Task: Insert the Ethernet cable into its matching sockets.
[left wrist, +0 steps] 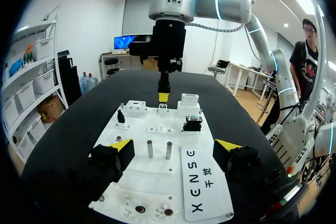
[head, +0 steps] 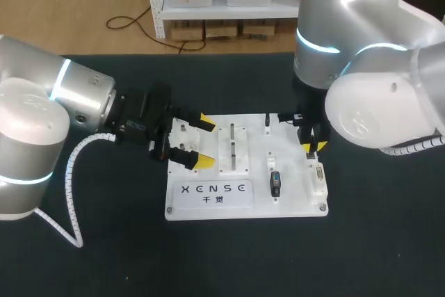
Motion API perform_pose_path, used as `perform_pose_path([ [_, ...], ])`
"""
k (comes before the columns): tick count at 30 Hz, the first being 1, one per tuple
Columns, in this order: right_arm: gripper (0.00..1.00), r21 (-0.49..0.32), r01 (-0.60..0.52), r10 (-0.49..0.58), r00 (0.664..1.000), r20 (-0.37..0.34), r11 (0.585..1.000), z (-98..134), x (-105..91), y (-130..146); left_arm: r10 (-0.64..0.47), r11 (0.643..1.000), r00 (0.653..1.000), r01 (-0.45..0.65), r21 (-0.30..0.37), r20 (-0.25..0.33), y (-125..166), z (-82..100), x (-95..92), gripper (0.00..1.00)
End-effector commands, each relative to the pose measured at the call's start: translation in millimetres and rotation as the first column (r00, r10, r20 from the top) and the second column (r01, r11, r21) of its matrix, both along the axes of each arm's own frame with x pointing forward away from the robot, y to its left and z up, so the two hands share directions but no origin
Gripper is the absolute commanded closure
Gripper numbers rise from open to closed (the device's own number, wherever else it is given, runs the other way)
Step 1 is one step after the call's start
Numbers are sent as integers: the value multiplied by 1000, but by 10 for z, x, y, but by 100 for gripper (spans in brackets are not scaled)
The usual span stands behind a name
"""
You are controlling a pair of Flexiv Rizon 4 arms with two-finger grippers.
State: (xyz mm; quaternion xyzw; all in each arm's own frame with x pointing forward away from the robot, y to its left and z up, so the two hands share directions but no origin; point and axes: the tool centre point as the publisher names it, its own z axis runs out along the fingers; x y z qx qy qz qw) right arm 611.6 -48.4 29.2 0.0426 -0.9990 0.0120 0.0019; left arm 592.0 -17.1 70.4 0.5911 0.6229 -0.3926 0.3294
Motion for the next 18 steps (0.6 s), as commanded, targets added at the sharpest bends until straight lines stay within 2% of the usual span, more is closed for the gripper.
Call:
perform_pose_path([
  [1,100,-8,3,-3,1000,-5,1000,-49,-9,-3,-1,1000,1000,1,-1,0,0,-10,8,0],
  [18,100,-38,3,-4,1000,-10,999,-238,-17,-29,-1,1000,1000,1,-1,0,0,-10,8,0],
])
